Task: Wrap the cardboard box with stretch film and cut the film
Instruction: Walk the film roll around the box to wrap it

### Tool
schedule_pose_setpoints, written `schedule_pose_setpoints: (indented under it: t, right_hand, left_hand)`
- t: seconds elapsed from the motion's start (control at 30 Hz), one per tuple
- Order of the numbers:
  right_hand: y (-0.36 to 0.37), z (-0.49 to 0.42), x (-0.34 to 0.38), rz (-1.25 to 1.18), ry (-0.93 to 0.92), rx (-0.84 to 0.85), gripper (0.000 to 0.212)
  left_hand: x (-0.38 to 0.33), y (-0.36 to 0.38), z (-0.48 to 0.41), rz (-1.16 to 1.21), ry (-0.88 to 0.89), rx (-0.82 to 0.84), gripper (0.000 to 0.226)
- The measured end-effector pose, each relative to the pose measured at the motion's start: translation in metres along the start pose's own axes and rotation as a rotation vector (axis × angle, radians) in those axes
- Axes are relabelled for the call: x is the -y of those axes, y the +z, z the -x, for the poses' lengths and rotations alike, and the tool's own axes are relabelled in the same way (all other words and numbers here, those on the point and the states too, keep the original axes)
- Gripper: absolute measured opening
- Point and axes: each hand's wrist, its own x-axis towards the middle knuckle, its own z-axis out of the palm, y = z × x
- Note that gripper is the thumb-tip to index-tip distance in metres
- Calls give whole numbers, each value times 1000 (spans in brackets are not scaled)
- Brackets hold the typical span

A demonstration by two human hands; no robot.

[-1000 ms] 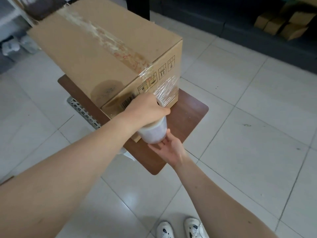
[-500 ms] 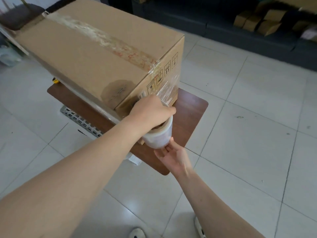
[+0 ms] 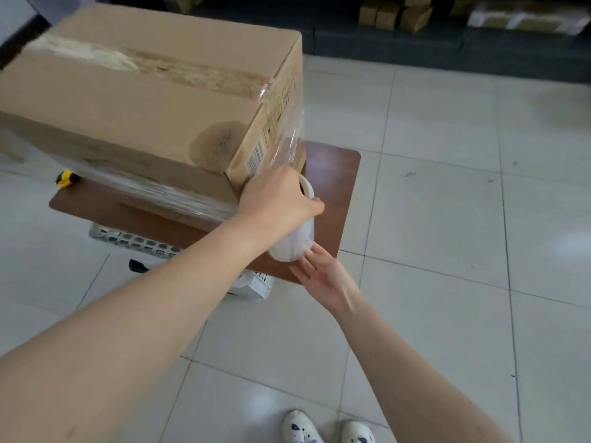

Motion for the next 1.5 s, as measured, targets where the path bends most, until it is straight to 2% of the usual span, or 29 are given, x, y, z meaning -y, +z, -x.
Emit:
schedule_pose_setpoints:
  t: [0.13, 0.23, 0.33, 0.53, 0.8, 0.93, 1.03, 1.13, 1.23, 1.3, 1.4, 1.5]
  right_hand:
    - [4, 2, 2, -94, 60, -97, 25]
    - [13, 4, -8, -78, 83, -173, 35]
    - [12, 10, -26, -91, 86, -147, 33]
    - [16, 24, -65, -69, 50, -70, 15]
    - [69, -6, -143, -197, -70, -111, 31]
    - [90, -16, -158, -259, -149, -126, 34]
    - [89, -15, -147, -309, -258, -195, 32]
    - [92, -14, -142, -303, -276, -241, 34]
    - [98, -25, -154, -363, -273, -263, 35]
    - [102, -32, -164, -398, -281, -250, 29]
    - [116, -34, -176, -388, -295, -224, 27]
    - [125, -38, -186, -416, -291, -246, 32]
  left_hand:
    - [3, -3, 17, -39, 5, -4, 34]
    - [7, -4, 32, -45, 34, -15, 28]
    - [12, -7, 43, -4, 23, 21, 26]
    - [21, -13, 55, 38, -49, -33, 53]
    - [84, -37, 78, -43, 209, 0, 40]
    - [119, -51, 84, -105, 342, -22, 13]
    - [139, -57, 86, -87, 418, -13, 10]
    - [152, -60, 82, -50, 473, -20, 16]
    - [154, -62, 77, -28, 455, 22, 35]
    - [152, -65, 70, 9, 391, 31, 39]
    - [153, -76, 55, 40, 306, 0, 21]
    - [155, -88, 47, -19, 305, 34, 9]
